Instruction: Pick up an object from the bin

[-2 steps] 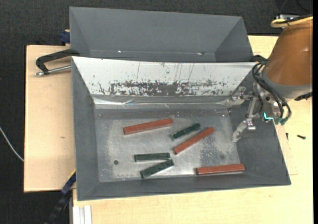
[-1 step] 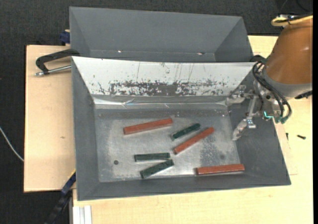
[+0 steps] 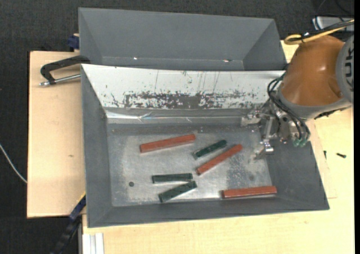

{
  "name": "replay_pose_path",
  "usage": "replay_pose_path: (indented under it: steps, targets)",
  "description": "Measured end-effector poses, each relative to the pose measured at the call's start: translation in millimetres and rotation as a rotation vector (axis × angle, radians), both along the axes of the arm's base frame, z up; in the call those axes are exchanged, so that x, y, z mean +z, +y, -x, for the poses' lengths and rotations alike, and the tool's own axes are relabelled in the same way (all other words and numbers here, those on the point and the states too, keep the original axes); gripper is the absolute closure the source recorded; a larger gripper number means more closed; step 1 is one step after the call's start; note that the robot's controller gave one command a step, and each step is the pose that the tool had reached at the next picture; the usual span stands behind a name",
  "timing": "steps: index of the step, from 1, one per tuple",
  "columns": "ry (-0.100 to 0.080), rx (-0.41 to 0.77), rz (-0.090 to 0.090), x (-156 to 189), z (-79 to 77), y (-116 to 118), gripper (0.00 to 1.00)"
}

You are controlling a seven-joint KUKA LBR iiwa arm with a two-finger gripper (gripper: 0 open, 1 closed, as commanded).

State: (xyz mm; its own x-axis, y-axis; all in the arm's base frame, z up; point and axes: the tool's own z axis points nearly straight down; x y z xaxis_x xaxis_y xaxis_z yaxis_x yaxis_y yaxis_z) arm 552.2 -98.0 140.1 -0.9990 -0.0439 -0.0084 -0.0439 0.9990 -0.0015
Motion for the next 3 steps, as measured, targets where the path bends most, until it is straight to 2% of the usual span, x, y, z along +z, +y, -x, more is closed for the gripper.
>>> replay_pose_path:
  steps: [1,2,3]
  targets:
    - [0.011,-0.022,-0.001,-64.5,6.7,22.1,1.0]
    - [0.01,-0.022,-0.001,-64.4,6.5,22.1,1.0]
    - [0.0,-0.056,-0.002,94.4,-1.7,27.9,1.0]
